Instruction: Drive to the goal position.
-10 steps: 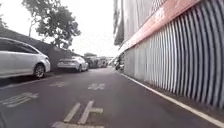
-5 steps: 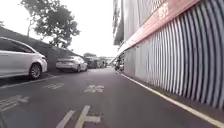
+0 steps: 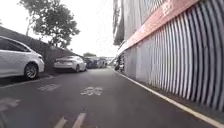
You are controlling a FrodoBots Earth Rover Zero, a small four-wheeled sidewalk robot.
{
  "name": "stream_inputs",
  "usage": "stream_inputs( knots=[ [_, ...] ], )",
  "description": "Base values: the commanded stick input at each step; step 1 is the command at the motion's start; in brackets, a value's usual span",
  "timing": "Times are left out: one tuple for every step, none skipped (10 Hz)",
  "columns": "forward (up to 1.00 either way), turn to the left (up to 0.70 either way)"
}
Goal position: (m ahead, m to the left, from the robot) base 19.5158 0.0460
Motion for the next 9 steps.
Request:
stream_inputs(
  knots=[
    [0.45, 0.0],
    [0.45, 0.0],
    [0.45, 0.0],
    [0.45, 0.0],
    [0.45, 0.0],
    [0.45, 0.0],
    [0.45, 0.0],
    [0.45, 0.0],
    [0.45, 0.0]
  ],
)
